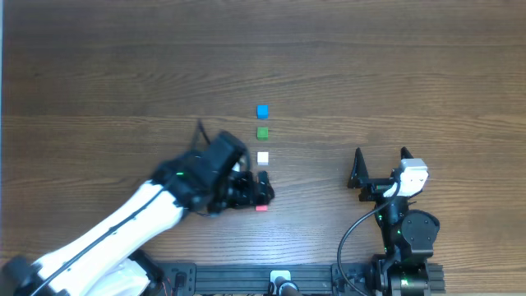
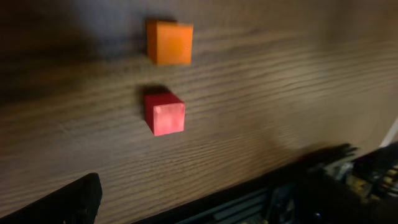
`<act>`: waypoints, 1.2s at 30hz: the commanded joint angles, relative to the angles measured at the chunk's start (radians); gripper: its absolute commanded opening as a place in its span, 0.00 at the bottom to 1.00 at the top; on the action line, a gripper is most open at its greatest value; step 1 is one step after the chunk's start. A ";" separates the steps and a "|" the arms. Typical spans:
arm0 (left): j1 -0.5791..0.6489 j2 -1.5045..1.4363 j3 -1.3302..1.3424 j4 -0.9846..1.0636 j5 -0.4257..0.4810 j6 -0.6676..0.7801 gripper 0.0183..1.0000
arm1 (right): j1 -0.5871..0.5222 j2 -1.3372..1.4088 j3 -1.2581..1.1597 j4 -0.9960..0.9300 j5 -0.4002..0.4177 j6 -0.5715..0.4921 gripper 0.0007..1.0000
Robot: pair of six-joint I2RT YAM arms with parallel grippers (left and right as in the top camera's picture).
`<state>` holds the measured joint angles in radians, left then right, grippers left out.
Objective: Stack Cubes
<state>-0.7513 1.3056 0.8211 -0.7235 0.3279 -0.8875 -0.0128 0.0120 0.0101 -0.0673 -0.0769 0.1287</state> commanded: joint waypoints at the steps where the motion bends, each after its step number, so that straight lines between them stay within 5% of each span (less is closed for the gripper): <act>1: -0.075 0.090 0.015 0.021 -0.056 -0.112 1.00 | 0.000 -0.001 -0.005 -0.003 -0.011 0.005 0.99; 16: -0.181 0.357 0.223 -0.092 -0.244 -0.142 1.00 | 0.000 -0.001 -0.005 -0.003 -0.011 0.005 0.99; 36: -0.183 0.455 0.238 -0.128 -0.267 -0.138 0.91 | 0.000 -0.001 -0.005 -0.003 -0.011 0.005 0.99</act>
<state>-0.9302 1.7439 1.0428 -0.8494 0.0818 -1.0153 -0.0128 0.0120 0.0101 -0.0673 -0.0769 0.1276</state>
